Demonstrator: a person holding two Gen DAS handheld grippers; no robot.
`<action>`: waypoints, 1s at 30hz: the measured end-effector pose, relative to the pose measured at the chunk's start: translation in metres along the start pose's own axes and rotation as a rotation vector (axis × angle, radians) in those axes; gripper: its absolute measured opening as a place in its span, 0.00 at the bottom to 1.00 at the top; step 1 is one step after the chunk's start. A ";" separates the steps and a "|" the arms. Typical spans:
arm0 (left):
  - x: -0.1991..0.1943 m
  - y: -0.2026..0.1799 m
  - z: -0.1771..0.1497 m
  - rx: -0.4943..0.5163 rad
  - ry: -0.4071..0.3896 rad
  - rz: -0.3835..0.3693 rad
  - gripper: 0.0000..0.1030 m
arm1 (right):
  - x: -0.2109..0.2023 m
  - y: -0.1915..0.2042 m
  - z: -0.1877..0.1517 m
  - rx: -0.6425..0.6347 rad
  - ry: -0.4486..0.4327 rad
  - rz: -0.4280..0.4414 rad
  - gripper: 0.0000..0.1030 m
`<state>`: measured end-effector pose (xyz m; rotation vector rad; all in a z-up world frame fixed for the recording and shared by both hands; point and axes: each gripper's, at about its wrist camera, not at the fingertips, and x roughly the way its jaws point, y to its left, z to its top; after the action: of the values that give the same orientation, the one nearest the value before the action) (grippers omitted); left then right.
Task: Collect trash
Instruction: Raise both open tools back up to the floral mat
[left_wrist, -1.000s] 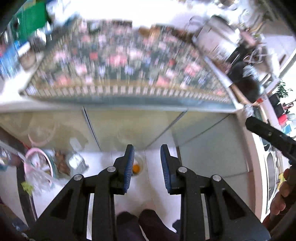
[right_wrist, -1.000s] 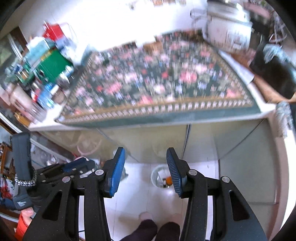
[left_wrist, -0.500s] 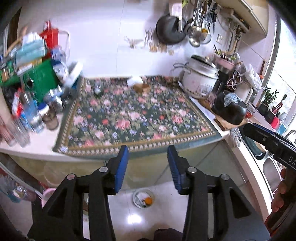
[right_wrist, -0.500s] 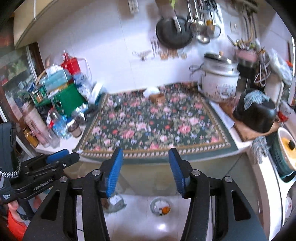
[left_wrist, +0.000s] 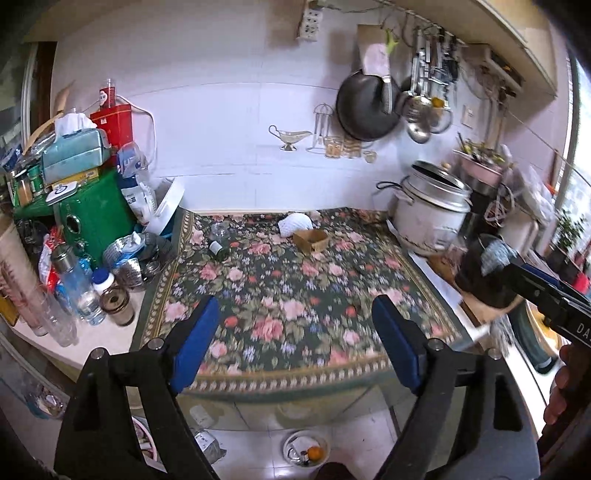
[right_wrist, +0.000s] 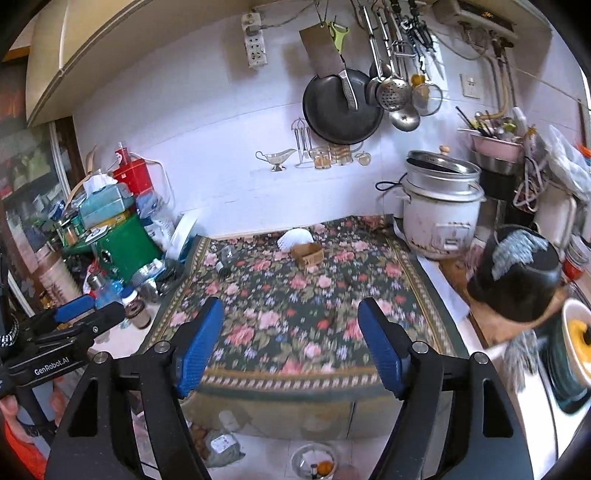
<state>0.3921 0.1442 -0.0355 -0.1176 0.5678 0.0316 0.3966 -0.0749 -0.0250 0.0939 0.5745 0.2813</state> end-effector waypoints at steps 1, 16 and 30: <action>0.010 -0.003 0.008 -0.007 0.004 0.005 0.81 | 0.010 -0.008 0.009 -0.003 0.002 0.010 0.70; 0.135 -0.011 0.073 -0.124 0.068 0.169 0.81 | 0.129 -0.073 0.084 -0.069 0.087 0.097 0.70; 0.266 0.094 0.094 -0.172 0.199 0.179 0.81 | 0.264 -0.066 0.098 0.053 0.226 -0.002 0.70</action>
<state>0.6606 0.2478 -0.1098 -0.2392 0.7729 0.2455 0.6772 -0.0628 -0.0919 0.1134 0.8067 0.2769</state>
